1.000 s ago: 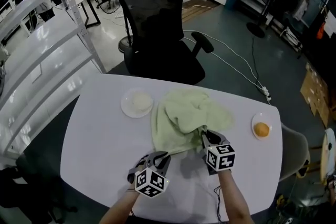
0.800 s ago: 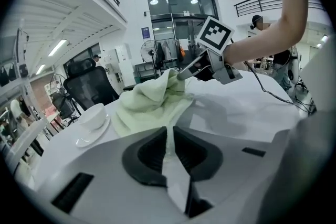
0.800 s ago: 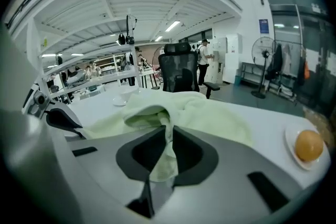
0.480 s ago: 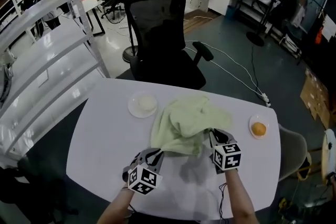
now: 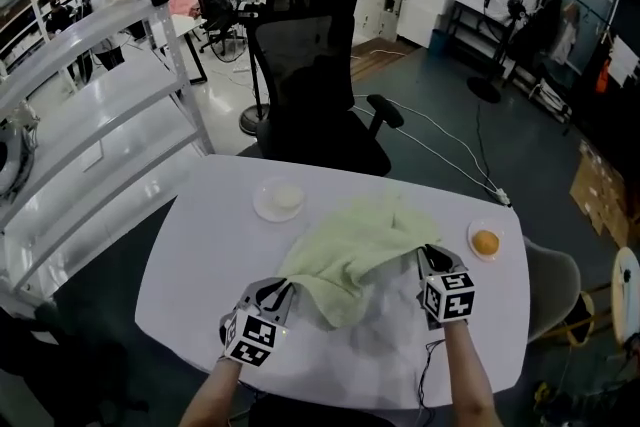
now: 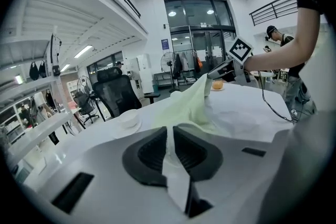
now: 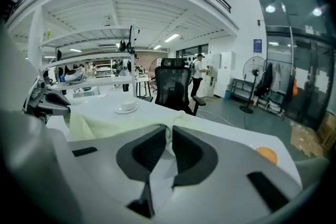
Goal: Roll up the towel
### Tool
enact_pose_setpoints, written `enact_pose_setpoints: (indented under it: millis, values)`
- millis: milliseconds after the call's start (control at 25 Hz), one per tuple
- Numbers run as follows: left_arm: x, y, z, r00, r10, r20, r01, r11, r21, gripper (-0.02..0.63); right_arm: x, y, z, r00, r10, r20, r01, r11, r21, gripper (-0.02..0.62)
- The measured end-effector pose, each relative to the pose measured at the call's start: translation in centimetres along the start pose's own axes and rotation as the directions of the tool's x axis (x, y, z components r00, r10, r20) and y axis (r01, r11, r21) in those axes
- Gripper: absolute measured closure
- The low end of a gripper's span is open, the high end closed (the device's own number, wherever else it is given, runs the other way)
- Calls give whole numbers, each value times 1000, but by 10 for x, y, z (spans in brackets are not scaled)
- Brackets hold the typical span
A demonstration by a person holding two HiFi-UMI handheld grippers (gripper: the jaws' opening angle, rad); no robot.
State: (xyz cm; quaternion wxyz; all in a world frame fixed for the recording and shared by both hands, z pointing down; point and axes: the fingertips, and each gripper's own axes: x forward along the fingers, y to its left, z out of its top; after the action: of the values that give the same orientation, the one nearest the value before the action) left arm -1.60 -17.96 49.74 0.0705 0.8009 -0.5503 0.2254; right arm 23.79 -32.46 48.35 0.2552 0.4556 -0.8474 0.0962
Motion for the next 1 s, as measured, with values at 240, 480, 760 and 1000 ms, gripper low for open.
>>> enact_pose_setpoints:
  millis: [240, 480, 760, 1000]
  values:
    - [-36, 12, -1, 997, 68, 20, -68, 998, -14, 557, -34, -1, -2, 999, -23, 23, 23, 1000, -13, 551]
    - [-70, 16, -6, 992, 126, 27, -124, 989, -76, 558, -73, 0, -11, 998, -38, 47, 41, 998, -57, 551]
    - [-102, 11, -14, 985, 172, 22, -169, 981, -95, 558, -109, 1, -22, 996, -53, 70, 56, 997, -45, 550]
    - [-124, 9, -30, 978, 208, 5, -207, 973, -105, 558, -132, 12, -43, 997, -44, 63, 48, 997, -55, 551]
